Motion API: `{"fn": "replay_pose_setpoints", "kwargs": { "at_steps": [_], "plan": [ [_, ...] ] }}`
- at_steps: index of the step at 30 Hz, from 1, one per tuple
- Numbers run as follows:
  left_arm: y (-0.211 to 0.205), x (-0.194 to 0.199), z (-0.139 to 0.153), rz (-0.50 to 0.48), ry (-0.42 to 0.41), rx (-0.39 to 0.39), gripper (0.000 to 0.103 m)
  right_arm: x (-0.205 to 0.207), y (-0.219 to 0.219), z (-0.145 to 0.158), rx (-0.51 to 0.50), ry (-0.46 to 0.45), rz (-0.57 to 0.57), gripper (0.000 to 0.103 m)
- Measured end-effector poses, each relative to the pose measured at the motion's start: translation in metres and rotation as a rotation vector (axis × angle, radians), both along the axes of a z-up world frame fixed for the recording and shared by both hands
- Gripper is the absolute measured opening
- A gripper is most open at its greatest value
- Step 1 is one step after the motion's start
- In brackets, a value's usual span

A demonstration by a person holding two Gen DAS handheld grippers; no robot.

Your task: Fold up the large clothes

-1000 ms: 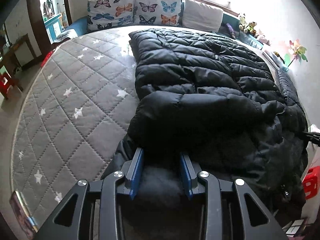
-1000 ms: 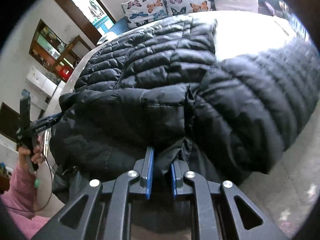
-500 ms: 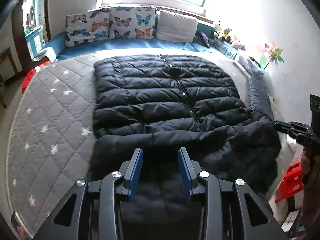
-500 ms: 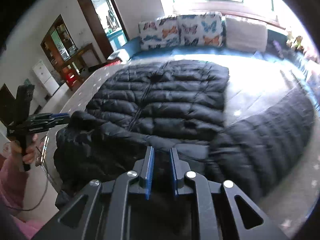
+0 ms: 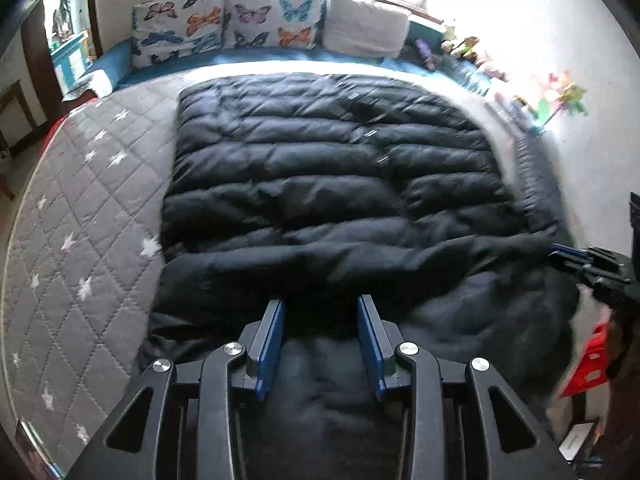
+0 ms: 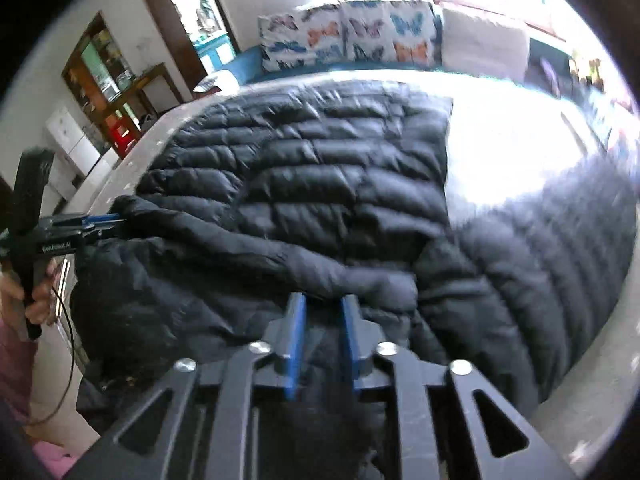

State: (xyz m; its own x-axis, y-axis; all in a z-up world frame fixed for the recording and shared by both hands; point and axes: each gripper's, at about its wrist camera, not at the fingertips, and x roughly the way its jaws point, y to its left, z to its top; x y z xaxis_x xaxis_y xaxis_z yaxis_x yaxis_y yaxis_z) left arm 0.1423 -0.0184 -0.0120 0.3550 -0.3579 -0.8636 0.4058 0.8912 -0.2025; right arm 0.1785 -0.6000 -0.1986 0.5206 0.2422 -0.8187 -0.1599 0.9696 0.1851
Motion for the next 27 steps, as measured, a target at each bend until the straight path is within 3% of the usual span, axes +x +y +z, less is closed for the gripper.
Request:
{"fn": "replay_pose_setpoints", "kwargs": {
  "at_steps": [2, 6, 11, 14, 20, 24, 27],
  "plan": [
    [-0.012, -0.006, 0.008, -0.034, -0.008, -0.034, 0.04, -0.001, 0.012, 0.011, -0.002, -0.039, 0.046, 0.045],
    [-0.049, -0.02, 0.005, -0.126, -0.007, -0.026, 0.04, 0.01, 0.045, 0.014, -0.001, -0.079, 0.128, 0.045],
    [-0.076, -0.026, -0.021, -0.17, 0.005, 0.04, 0.04, 0.039, 0.058, -0.024, 0.0, 0.008, 0.116, 0.045],
    [-0.079, -0.026, -0.029, -0.177, 0.007, 0.053, 0.04, 0.042, 0.056, -0.045, -0.037, 0.057, 0.118, 0.043],
    [-0.077, -0.028, -0.01, -0.17, 0.013, -0.014, 0.04, -0.002, 0.042, -0.004, -0.018, -0.032, 0.127, 0.045],
    [-0.098, -0.041, 0.0, -0.215, -0.013, -0.02, 0.04, -0.015, 0.027, -0.017, -0.054, 0.01, 0.117, 0.045],
    [-0.119, -0.048, -0.004, -0.262, -0.007, 0.006, 0.04, -0.016, 0.001, -0.022, 0.046, 0.031, 0.082, 0.045]
  ]
}}
